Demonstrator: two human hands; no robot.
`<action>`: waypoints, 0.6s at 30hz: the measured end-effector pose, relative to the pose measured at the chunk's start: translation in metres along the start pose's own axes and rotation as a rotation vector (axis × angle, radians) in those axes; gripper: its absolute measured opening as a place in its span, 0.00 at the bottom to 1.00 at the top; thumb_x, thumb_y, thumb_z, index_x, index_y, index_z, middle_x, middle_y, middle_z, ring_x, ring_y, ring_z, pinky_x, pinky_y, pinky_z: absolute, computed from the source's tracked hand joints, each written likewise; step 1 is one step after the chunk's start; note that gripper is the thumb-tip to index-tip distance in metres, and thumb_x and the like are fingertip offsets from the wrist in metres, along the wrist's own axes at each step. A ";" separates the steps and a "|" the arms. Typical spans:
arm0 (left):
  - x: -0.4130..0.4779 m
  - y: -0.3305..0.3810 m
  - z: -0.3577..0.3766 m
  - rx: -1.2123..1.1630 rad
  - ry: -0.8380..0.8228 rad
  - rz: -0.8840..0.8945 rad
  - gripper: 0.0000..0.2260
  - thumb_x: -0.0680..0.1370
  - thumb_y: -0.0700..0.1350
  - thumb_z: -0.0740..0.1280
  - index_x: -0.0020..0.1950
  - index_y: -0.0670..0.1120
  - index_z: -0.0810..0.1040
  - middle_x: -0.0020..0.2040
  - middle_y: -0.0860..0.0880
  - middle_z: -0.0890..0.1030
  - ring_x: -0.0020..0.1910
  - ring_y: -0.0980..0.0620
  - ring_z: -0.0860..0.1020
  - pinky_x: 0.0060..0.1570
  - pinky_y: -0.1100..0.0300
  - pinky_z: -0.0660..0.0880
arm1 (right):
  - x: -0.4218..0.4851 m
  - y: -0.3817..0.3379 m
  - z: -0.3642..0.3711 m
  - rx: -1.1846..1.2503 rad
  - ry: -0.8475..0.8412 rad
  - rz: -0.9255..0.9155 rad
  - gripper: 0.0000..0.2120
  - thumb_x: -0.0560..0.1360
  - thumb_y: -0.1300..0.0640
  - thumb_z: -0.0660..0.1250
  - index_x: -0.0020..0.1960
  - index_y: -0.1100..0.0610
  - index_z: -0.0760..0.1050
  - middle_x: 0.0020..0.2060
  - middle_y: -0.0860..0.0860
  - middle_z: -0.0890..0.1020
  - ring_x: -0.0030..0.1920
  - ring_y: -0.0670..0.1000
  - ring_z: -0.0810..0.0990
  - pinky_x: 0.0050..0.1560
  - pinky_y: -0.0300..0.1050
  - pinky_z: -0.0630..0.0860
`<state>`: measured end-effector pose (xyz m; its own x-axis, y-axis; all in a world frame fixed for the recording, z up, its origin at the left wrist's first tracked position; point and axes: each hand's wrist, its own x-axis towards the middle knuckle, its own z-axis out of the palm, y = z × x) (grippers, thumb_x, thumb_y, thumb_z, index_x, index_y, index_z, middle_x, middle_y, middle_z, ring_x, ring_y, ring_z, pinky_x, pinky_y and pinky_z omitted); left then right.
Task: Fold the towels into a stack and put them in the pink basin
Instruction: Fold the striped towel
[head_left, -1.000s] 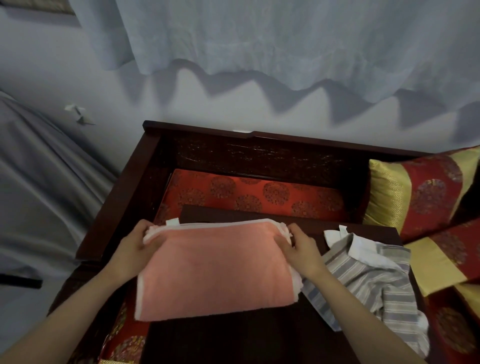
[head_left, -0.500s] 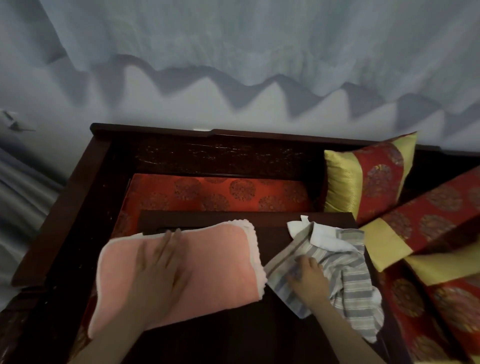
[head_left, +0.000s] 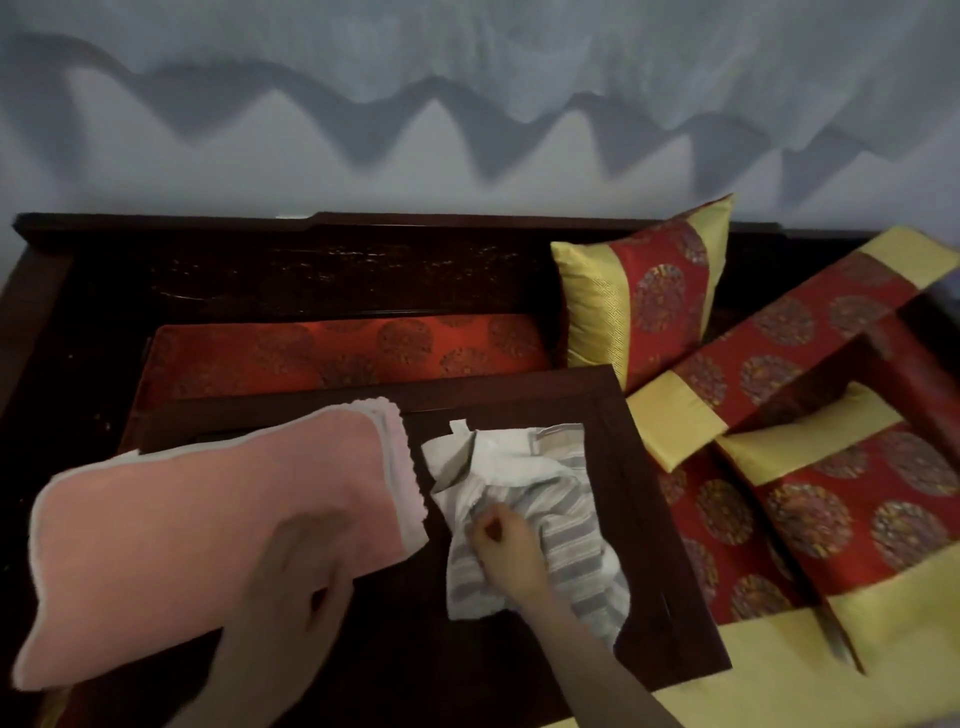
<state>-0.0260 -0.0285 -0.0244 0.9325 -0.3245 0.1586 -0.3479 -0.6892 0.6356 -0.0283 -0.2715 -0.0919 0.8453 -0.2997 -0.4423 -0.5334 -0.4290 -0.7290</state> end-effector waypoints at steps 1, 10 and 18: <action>-0.010 0.019 0.014 -0.088 -0.037 -0.034 0.12 0.75 0.51 0.59 0.57 0.54 0.75 0.53 0.53 0.79 0.54 0.56 0.76 0.58 0.66 0.69 | -0.001 -0.003 -0.006 0.030 -0.044 0.023 0.09 0.72 0.53 0.67 0.34 0.51 0.73 0.31 0.48 0.80 0.34 0.48 0.79 0.40 0.47 0.78; -0.014 0.048 0.131 -0.653 0.124 -1.077 0.28 0.60 0.46 0.79 0.54 0.38 0.73 0.55 0.40 0.78 0.51 0.43 0.78 0.49 0.49 0.78 | 0.049 -0.010 -0.057 -0.751 -0.075 -0.126 0.39 0.68 0.43 0.70 0.73 0.45 0.56 0.68 0.51 0.65 0.69 0.55 0.62 0.62 0.59 0.66; 0.014 0.080 0.120 -0.932 -0.006 -1.184 0.14 0.71 0.37 0.72 0.56 0.38 0.77 0.49 0.41 0.81 0.48 0.44 0.79 0.49 0.55 0.73 | 0.039 -0.015 -0.086 -0.752 0.039 -0.339 0.20 0.74 0.44 0.64 0.65 0.44 0.70 0.54 0.52 0.81 0.52 0.56 0.80 0.46 0.48 0.74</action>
<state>-0.0525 -0.1664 -0.0618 0.6213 0.1045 -0.7766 0.7705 0.0992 0.6297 0.0100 -0.3502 -0.0529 0.9698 -0.0747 -0.2321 -0.1379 -0.9532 -0.2692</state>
